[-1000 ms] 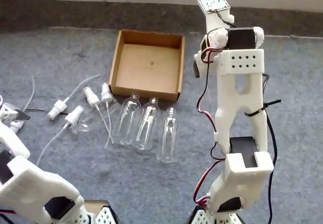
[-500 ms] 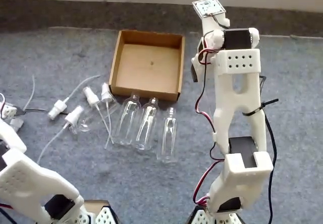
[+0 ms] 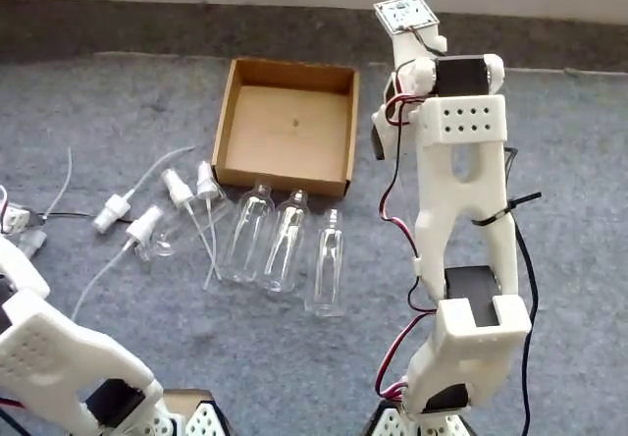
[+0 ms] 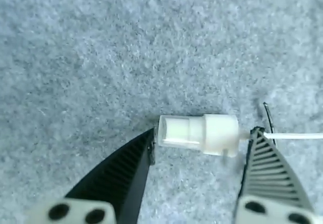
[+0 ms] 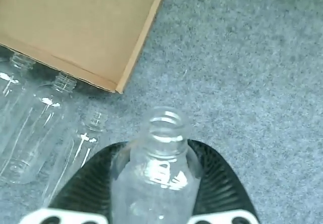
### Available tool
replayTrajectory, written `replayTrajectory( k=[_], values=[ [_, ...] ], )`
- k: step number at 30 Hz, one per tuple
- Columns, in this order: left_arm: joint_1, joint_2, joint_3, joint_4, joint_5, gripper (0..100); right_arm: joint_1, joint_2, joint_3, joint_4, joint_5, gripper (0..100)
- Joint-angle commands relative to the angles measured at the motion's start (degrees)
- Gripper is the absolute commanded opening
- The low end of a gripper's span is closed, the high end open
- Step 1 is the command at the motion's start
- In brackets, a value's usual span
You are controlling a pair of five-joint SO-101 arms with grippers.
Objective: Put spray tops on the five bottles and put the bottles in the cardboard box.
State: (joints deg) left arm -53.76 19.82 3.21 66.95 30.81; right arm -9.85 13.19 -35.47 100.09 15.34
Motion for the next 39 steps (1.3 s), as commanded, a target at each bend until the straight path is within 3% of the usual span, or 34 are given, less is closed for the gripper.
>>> replayTrajectory(
  k=[1, 5, 10, 16, 23, 25, 30, 36, 39],
  values=[
    [2.6, -0.6, 1.2, -0.7, 0.4, 27, -0.7, -3.4, -0.5, 0.8, 0.2, 0.5],
    [3.8, -0.6, 1.3, -0.8, -3.0, 27, -0.7, -3.4, -0.5, 0.8, 0.2, 0.5],
    [4.5, -0.6, 1.5, -6.2, -18.6, 26, -0.4, -3.4, -0.5, 0.8, 0.3, 0.5],
    [7.8, -0.6, 1.1, -10.1, -51.5, 16, -0.6, -3.4, -0.5, 0.8, 0.2, 0.5],
    [8.3, -0.7, 1.5, -16.7, -92.7, 18, -0.6, -3.4, -0.5, 0.8, 0.2, 0.5],
    [7.4, -0.7, 1.5, -18.9, -100.4, 18, -0.6, -3.4, -0.5, 0.8, 0.2, 0.5],
    [6.5, -1.2, -0.9, -20.4, -100.9, 18, -0.7, -3.4, -0.5, 0.8, 0.3, 0.5],
    [5.6, -1.3, -4.7, -19.8, -86.9, 30, -0.7, -3.4, -0.5, 0.8, 0.3, 0.5],
    [5.8, -1.4, -9.0, -12.1, -78.9, 31, -0.7, -3.4, -0.5, 0.8, 0.3, 0.5]
  ],
)
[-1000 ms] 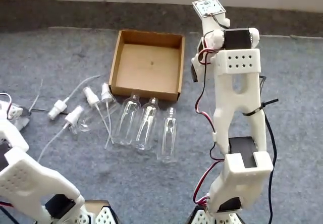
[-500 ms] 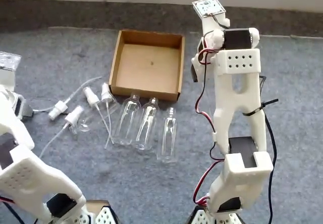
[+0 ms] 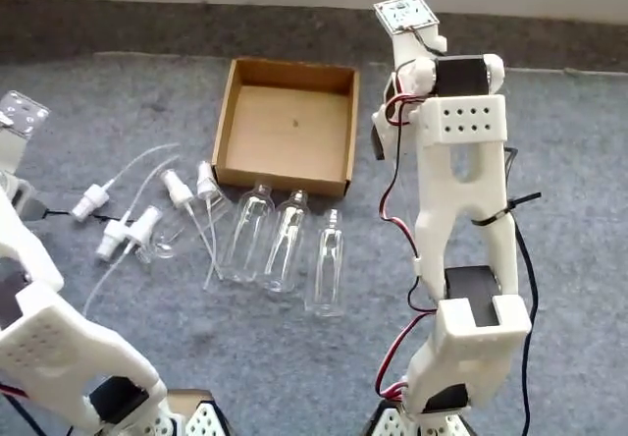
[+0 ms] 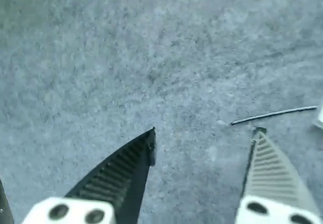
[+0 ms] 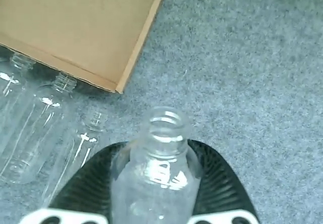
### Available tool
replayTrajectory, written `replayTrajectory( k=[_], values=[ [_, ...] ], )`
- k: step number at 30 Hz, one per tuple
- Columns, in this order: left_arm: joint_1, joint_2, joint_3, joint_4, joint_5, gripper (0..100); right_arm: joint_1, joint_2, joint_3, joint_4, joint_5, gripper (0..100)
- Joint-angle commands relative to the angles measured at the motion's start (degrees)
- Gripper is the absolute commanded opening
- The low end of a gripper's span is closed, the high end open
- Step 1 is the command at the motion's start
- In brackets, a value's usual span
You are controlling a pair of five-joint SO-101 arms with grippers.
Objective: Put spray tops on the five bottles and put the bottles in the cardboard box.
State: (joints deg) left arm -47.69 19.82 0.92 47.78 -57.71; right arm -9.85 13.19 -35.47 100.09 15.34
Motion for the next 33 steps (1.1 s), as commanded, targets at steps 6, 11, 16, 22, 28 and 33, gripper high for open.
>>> replayTrajectory(
  k=[6, 11, 16, 22, 28, 33],
  values=[
    [3.2, -0.7, -21.6, 35.5, 48.0, 29, -1.6, -3.4, -0.5, 0.8, 0.3, 0.5],
    [8.2, -0.6, -21.1, 42.5, 75.4, 29, -3.3, -3.4, -0.1, 0.8, 0.1, 0.5],
    [9.8, -0.6, -14.5, 38.3, 88.5, 29, -3.8, -3.4, -0.1, 0.8, 0.1, 0.5],
    [9.0, -0.6, -5.4, 26.9, 99.4, 29, -3.7, -3.4, -0.1, 0.8, 0.1, 0.5],
    [10.1, -0.6, -0.1, 19.7, 102.8, 29, -3.8, -3.4, -0.1, 0.8, 0.1, 0.5],
    [11.9, -0.6, 2.2, 17.5, 102.9, 29, -3.8, -3.4, -0.1, 0.8, 0.1, 0.5]
  ],
)
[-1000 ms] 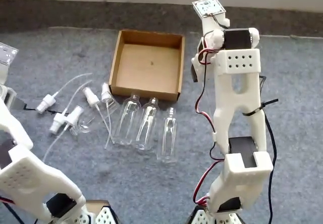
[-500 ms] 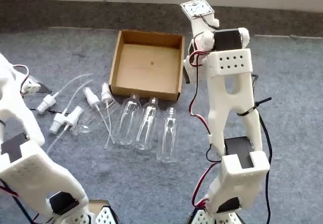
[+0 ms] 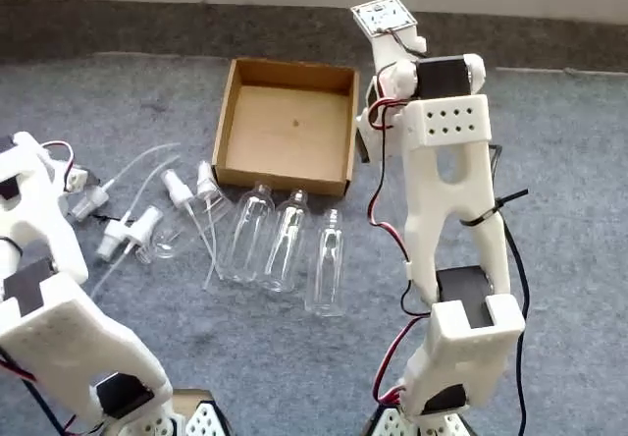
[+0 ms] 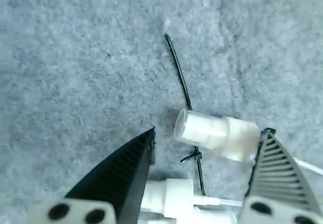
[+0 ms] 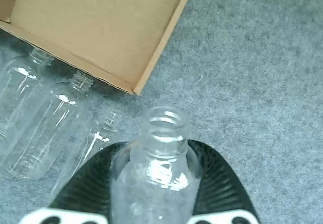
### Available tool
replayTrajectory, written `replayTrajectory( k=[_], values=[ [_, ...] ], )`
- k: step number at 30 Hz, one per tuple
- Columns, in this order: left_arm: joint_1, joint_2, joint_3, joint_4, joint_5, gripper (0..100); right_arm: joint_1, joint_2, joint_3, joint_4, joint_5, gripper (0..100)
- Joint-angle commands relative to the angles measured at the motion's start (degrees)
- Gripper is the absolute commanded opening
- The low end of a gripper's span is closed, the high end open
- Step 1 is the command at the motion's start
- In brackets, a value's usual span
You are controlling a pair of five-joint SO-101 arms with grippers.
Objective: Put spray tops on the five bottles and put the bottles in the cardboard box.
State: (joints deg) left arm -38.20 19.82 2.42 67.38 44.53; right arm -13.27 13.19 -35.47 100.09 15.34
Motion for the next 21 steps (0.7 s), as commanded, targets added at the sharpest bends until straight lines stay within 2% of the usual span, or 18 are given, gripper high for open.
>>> replayTrajectory(
  k=[1, 9, 15, 19, 21],
  values=[
    [2.8, -0.6, 1.3, -2.4, 0.6, 29, -0.4, -3.4, -0.1, 0.8, 0.1, 0.5],
    [4.4, -0.4, 2.2, -3.3, 0.6, 29, -0.4, -3.4, -0.1, 0.9, 0.1, 0.5],
    [2.9, 7.0, 2.2, -10.5, 0.6, 19, -0.2, -3.4, -0.1, 0.9, 0.1, 0.5],
    [1.9, 9.4, 2.1, -12.7, -0.1, 17, -0.1, -3.4, -0.1, 0.9, 0.1, 0.5],
    [1.8, 9.2, 1.8, -12.6, -5.1, 17, -0.1, -3.4, -0.3, 0.9, 0.1, 0.5]
  ],
)
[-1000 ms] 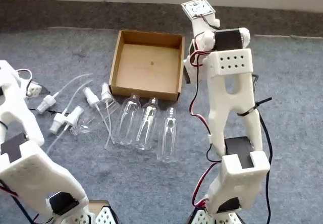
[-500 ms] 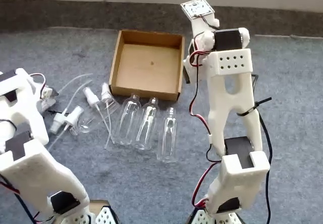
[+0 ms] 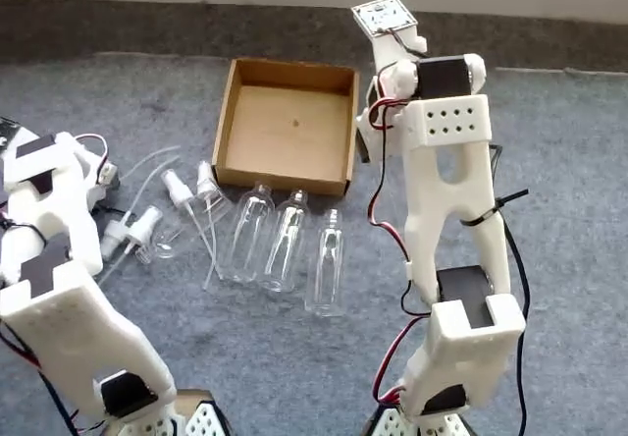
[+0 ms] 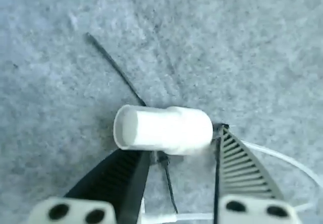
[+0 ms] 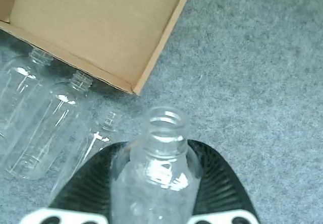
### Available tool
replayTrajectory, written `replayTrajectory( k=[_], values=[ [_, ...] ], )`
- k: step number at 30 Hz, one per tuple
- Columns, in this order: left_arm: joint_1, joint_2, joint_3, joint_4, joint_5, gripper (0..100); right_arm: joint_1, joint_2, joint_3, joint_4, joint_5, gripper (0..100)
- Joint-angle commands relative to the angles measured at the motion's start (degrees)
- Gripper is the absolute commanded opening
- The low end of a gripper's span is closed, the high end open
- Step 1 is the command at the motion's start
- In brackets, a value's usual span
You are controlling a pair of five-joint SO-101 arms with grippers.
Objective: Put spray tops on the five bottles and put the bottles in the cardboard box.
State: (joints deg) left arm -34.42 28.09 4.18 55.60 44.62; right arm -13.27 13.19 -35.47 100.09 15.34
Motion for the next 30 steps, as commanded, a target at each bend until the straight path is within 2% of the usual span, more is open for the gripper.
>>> replayTrajectory(
  k=[1, 7, 10, 15, 23, 30],
  values=[
    [-2.1, 0.9, -0.9, -0.5, -8.7, 17, -0.1, -3.4, -0.5, 0.9, 0.1, 0.5],
    [-6.0, 1.4, -8.8, -0.3, -21.5, 16, -0.3, -3.4, -0.5, 0.9, 0.2, 0.5],
    [-6.3, 1.5, -14.5, 4.0, -29.9, 16, -0.4, -3.4, -0.5, 0.9, 0.2, 0.5],
    [-5.9, 1.5, -19.4, 6.4, -33.7, 17, -0.4, -3.4, -0.5, 0.9, 0.1, 0.5],
    [-6.5, 1.5, -23.6, 10.4, -32.9, 17, -0.3, -3.4, -0.5, 0.9, 0.1, 0.5],
    [-10.4, 1.5, -27.8, 12.2, -15.6, 17, -0.4, -3.4, -0.1, 0.9, 0.1, 0.5]
  ],
)
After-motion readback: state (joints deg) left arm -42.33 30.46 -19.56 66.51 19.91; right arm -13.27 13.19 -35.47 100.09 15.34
